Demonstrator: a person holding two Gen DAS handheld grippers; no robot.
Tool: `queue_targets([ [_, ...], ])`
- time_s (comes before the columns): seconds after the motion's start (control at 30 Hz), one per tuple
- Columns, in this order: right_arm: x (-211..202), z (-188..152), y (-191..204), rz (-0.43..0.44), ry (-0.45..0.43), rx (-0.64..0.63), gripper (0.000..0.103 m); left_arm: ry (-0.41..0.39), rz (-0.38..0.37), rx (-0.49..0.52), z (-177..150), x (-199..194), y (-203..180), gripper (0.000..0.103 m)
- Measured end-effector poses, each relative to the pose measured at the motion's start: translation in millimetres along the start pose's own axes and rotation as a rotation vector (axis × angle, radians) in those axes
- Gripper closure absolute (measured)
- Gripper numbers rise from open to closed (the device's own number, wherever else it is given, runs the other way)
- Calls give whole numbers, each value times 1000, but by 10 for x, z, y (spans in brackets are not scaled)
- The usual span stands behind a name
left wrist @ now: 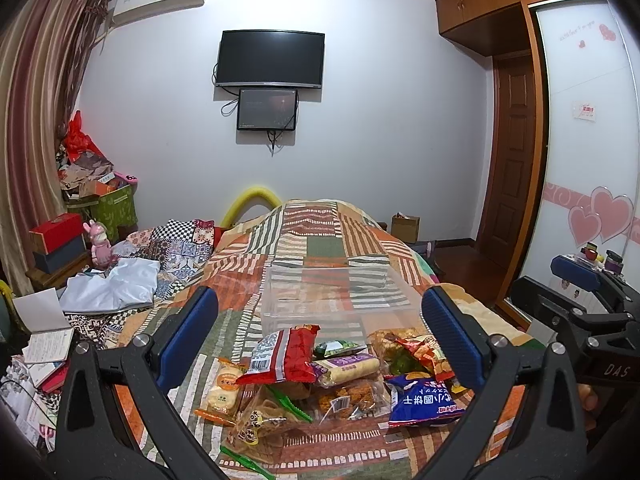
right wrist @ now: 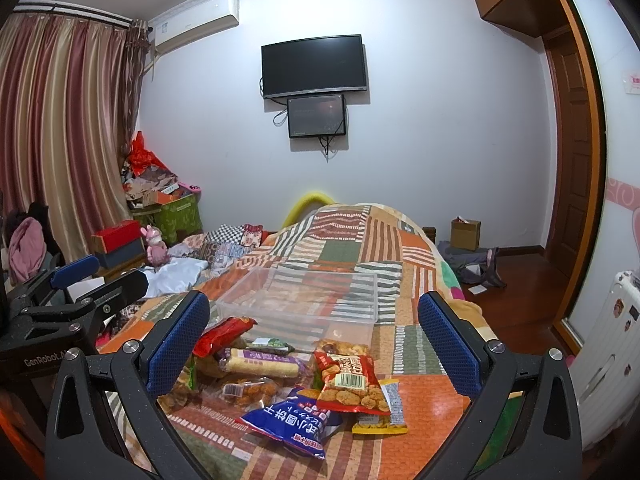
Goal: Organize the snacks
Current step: 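Grasp the red silver-striped chip bag with the left tool while the right tool grasps the red broad-bean bag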
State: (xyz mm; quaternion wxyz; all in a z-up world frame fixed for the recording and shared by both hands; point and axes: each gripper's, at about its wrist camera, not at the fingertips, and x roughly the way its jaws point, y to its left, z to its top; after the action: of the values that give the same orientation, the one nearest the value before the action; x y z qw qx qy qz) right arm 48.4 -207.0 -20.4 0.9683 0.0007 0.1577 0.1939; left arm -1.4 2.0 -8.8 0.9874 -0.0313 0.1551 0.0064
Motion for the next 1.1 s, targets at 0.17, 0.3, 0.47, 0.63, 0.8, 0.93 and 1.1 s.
queue_targets([
  [0.17,56,-17,-25,-1,13,7,0,11,-2,-5,-5,40,21,0],
  [0.3,147,-41,-58,-8,35,12,0,39,11,-11,-29,157,65,0],
  [0.47,332,-131,-137,-33,92,19,0,108,19,-47,-104,379,206,0],
  [0.63,537,-264,-282,-37,170,48,0,174,45,-54,-244,633,318,0],
  [0.8,730,-352,-387,-20,250,65,0,271,37,-48,-382,955,385,0],
  [0.93,914,-392,-421,3,316,46,0,341,13,-49,-440,1220,436,0],
  [1.1,1192,-457,-509,63,421,44,0,422,-13,-39,-498,1517,503,0],
])
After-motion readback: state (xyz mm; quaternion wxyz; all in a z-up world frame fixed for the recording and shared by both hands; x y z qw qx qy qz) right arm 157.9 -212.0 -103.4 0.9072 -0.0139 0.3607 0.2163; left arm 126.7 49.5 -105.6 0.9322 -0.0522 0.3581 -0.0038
